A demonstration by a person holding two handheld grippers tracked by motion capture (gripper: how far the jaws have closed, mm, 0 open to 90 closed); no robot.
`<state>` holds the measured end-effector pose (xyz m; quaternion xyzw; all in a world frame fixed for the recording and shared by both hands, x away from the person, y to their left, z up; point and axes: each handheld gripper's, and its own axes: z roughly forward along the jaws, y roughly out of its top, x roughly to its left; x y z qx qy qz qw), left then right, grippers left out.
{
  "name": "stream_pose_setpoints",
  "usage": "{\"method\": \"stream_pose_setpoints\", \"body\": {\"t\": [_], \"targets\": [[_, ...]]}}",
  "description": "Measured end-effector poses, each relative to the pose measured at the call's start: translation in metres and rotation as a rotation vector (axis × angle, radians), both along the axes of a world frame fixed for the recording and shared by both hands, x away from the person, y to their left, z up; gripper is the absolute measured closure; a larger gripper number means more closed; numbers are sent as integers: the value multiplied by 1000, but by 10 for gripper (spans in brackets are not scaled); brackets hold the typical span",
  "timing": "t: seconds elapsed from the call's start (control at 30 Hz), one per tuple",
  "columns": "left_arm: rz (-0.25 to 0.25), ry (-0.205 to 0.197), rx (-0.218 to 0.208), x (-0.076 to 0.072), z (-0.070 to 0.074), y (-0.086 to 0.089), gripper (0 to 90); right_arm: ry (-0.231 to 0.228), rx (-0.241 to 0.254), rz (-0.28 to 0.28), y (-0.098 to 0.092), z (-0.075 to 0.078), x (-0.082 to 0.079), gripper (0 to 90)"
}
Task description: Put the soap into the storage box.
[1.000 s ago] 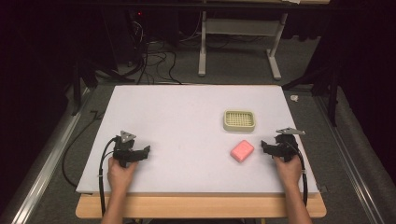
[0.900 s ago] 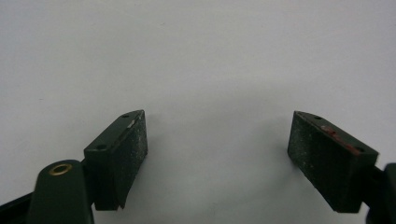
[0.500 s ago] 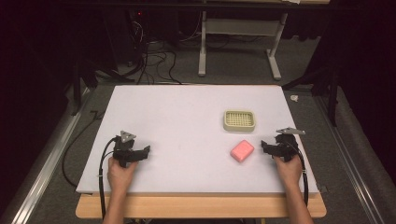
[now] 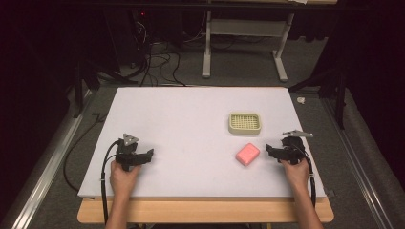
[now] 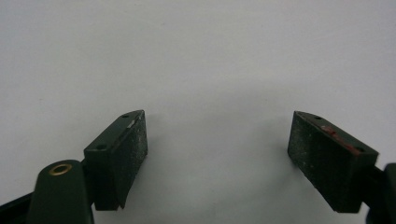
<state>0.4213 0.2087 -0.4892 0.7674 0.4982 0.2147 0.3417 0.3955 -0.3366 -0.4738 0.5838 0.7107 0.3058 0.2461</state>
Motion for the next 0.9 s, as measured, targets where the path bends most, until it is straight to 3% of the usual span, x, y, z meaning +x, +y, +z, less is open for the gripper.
{"method": "stream_pose_setpoints", "body": {"t": [0.07, 0.2, 0.43, 0.67, 0.9], "targets": [[0, 0, 0, 0, 0, 0, 206, -20, 28, 13, 1, 6, -5, 174], [0, 0, 0, 0, 0, 0, 206, -45, 18, 26, 3, 12, -9, 175], [0, 0, 0, 0, 0, 0, 206, -47, 42, 53, 8, 15, -13, 176], [0, -1, 0, 0, 0, 0, 206, -76, 93, 120, 18, 23, -23, 167], [0, 0, 0, 0, 0, 0, 206, -73, 116, 167, 26, 21, -28, 150]]}}
